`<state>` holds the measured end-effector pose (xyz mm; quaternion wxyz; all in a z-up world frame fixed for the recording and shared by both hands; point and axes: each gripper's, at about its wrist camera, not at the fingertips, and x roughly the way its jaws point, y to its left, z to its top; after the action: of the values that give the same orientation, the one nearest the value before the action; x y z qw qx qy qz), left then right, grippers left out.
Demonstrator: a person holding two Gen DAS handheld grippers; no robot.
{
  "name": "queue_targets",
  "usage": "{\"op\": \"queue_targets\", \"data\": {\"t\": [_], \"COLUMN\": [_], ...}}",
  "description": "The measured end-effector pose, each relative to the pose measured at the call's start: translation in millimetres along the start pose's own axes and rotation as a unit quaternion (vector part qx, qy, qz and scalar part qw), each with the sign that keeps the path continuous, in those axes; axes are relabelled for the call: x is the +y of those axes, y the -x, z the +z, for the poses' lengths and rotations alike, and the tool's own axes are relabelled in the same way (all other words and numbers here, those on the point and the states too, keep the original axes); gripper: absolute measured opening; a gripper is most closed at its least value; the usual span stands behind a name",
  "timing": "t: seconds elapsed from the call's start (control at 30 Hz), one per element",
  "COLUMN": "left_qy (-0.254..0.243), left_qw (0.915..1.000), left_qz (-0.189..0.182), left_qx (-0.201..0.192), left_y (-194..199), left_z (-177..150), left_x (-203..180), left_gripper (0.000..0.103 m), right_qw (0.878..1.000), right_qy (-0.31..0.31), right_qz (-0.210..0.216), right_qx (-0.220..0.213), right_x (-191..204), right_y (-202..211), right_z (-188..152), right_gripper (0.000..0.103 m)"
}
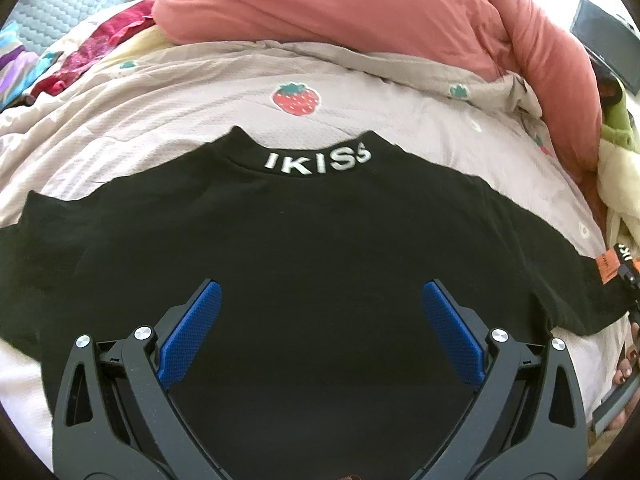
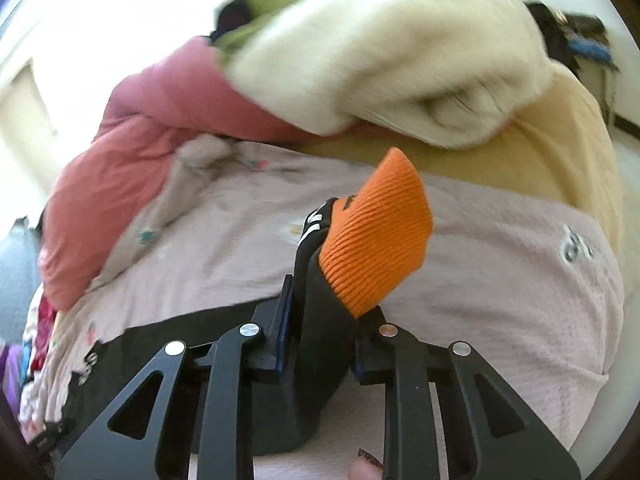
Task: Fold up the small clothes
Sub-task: 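Lift the sleeve with the right gripper, lay it across the shirt body, release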
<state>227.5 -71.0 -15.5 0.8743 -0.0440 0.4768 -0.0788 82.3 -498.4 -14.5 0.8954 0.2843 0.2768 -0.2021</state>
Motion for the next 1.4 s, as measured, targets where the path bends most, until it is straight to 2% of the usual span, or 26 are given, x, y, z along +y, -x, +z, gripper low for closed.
{"op": "queue_targets", "data": {"t": [0.37,0.7,1.0,1.07,1.4], "left_qy": [0.039,0.081,0.123,0.129,0.167], "left_qw": [0.9990,0.9957,0.9912,0.9906,0.9840], "left_qz": [-0.008,-0.018,-0.031,-0.025,-0.054], "left_qx": [-0.022,-0.043,-0.038,-0.038,-0.031], "left_y": [24.4,46.2,49.4,49.4,45.0], "left_z": [2.7,4.7,2.7,2.2,0.3], "left_x": [34.5,76.6,109.6,114.6,134.4], "left_gripper": [0.095,0.095,0.095,0.095,0.095], "right_qw": [0.991,0.973,0.958,0.953,0.931], "right_qy": [0.081,0.143,0.183,0.199,0.268], "right_qz": [0.105,0.182,0.219,0.225,0.233], "right_qx": [-0.004,0.016,0.034,0.043,0.087], "right_x": [100.7,197.6,258.0,271.8,323.4], "right_y": [24.8,35.8,31.9,27.6,6.8], "right_z": [-1.4,-24.5,-54.8,-67.4,-130.1], "right_gripper": [0.017,0.016,0.015,0.015,0.015]}}
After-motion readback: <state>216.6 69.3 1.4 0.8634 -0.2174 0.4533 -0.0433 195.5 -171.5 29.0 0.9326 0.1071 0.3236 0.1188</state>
